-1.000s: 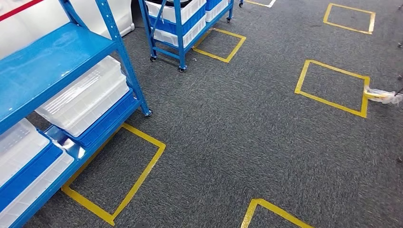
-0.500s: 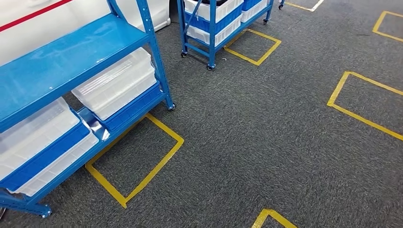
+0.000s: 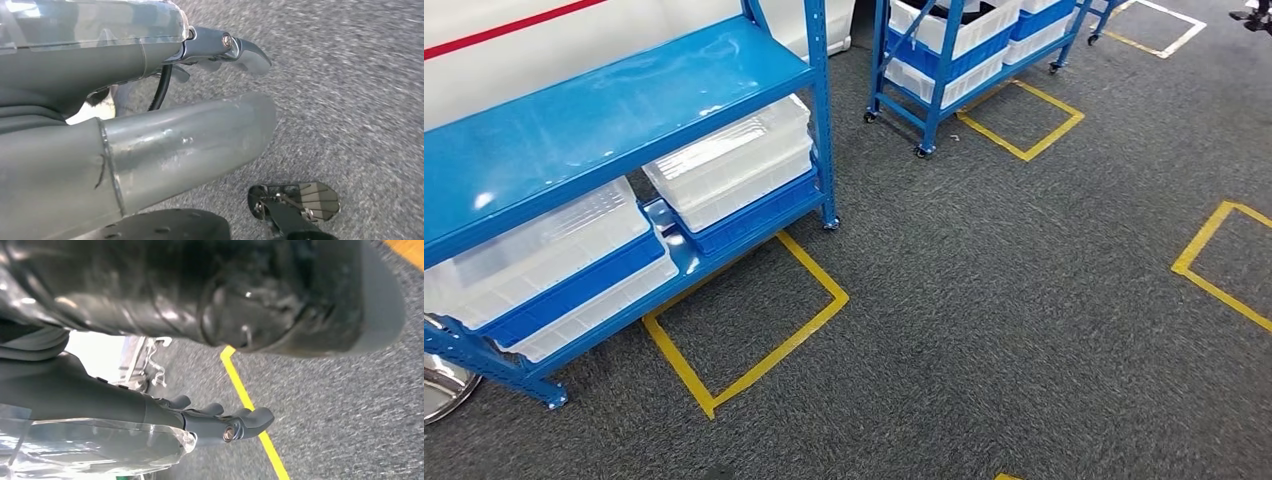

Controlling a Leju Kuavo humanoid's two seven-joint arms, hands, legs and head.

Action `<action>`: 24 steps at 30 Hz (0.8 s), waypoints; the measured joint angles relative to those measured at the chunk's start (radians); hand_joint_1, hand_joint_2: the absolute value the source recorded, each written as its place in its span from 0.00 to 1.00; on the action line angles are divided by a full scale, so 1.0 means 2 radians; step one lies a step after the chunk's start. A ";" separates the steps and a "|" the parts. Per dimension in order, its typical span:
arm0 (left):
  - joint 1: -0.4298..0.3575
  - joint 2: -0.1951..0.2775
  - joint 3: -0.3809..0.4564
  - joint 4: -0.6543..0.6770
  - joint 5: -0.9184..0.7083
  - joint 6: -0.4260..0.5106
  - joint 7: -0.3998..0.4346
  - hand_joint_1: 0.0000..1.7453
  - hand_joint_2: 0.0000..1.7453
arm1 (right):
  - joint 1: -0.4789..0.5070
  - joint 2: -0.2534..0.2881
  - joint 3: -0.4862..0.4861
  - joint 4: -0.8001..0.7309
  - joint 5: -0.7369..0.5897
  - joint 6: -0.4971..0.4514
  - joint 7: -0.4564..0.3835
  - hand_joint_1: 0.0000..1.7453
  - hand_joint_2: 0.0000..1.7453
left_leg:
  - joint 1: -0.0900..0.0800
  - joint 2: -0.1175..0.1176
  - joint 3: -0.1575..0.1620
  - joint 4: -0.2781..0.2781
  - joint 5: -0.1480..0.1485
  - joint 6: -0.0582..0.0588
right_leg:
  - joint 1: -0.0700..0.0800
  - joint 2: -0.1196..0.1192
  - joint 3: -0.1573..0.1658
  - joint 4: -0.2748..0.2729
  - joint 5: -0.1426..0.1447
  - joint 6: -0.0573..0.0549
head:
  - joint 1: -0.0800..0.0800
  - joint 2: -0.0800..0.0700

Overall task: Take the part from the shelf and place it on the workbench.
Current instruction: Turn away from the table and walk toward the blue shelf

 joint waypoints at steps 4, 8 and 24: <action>-0.001 0.000 0.002 0.000 0.000 0.001 0.001 0.00 0.00 | 0.001 0.000 -0.003 0.001 -0.002 0.000 0.003 0.00 0.00 | 0.001 -0.025 -0.007 0.014 -0.007 -0.012 | -0.005 0.033 0.036 -0.093 0.040 0.001 | 0.001 0.000; 0.001 0.001 0.002 0.000 -0.001 0.002 0.009 0.00 0.00 | -0.001 0.001 -0.006 0.000 -0.003 -0.002 0.000 0.00 0.00 | 0.002 -0.023 -0.016 0.024 -0.013 -0.021 | -0.004 0.014 0.041 -0.097 0.040 -0.011 | 0.000 0.000; 0.003 0.001 0.002 0.000 -0.001 0.002 0.024 0.00 0.00 | -0.001 0.002 -0.007 -0.001 0.005 -0.005 0.001 0.00 0.00 | -0.004 0.046 -0.005 0.002 0.001 -0.002 | 0.004 -0.041 0.058 -0.087 0.012 -0.003 | -0.002 0.000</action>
